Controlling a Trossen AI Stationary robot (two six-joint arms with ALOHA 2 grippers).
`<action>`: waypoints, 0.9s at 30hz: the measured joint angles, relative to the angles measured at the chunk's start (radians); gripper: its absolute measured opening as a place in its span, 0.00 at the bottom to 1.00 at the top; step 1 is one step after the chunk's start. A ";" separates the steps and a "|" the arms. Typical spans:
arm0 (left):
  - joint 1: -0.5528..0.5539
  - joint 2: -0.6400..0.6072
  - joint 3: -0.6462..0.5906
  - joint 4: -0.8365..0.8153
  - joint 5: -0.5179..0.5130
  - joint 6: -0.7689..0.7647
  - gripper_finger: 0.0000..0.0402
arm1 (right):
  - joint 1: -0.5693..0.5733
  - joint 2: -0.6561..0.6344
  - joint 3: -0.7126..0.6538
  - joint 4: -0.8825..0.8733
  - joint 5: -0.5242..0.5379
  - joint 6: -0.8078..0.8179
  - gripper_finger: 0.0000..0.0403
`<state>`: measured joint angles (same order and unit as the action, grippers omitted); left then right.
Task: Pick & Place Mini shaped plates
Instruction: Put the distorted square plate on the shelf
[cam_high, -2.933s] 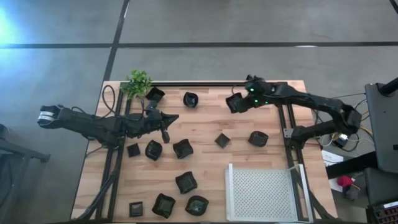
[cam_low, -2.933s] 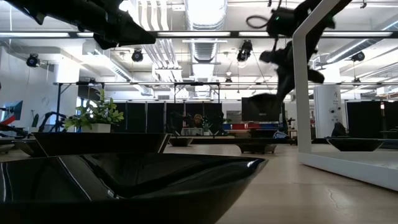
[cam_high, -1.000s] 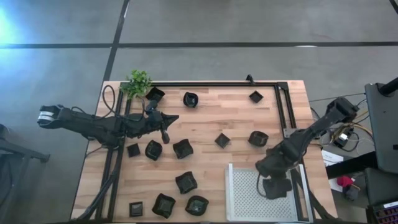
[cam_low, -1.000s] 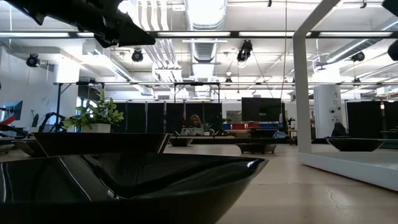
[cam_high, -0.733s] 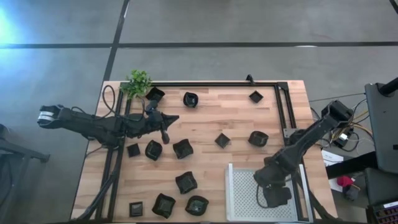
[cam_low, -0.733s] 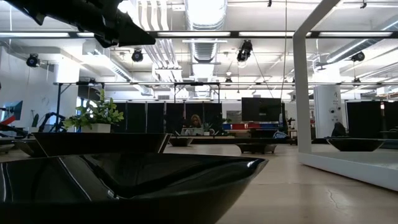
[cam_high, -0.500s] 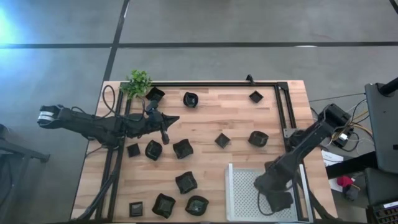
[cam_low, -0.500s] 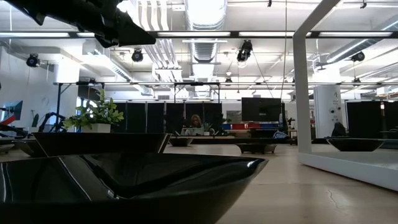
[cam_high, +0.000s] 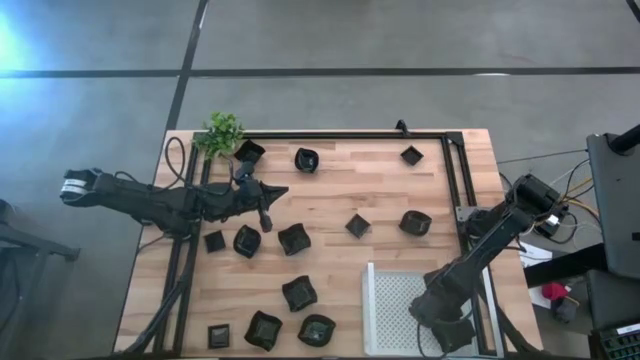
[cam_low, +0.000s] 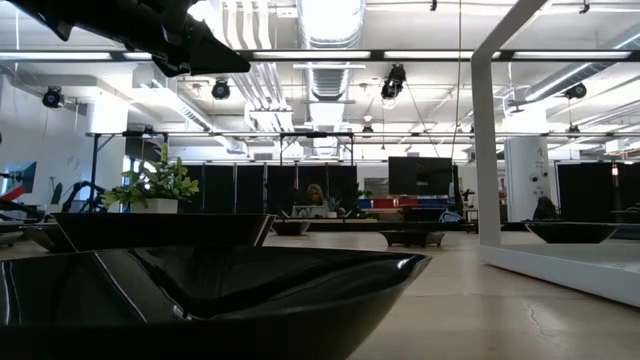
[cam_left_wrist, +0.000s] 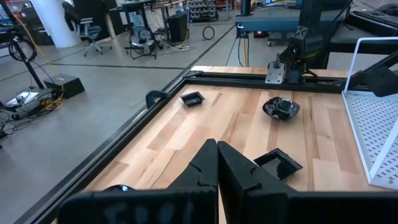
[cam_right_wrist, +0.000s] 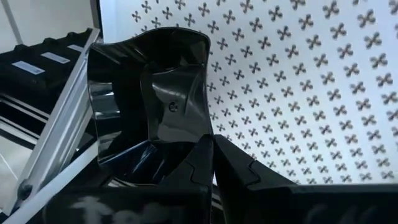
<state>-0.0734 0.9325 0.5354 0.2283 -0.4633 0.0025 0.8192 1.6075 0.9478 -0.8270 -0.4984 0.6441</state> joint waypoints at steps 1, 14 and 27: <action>0.000 0.000 0.000 0.000 0.000 0.000 0.00 | 0.000 0.006 0.000 0.009 0.000 -0.014 0.02; 0.000 0.000 0.000 0.000 0.000 0.000 0.00 | -0.001 0.056 0.004 0.013 -0.003 -0.077 0.02; 0.000 0.000 0.000 0.000 0.000 0.001 0.00 | -0.001 0.055 0.025 0.025 0.002 -0.070 0.02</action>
<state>-0.0734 0.9325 0.5354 0.2282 -0.4638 0.0035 0.8181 1.6627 0.9726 -0.8017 -0.4961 0.5737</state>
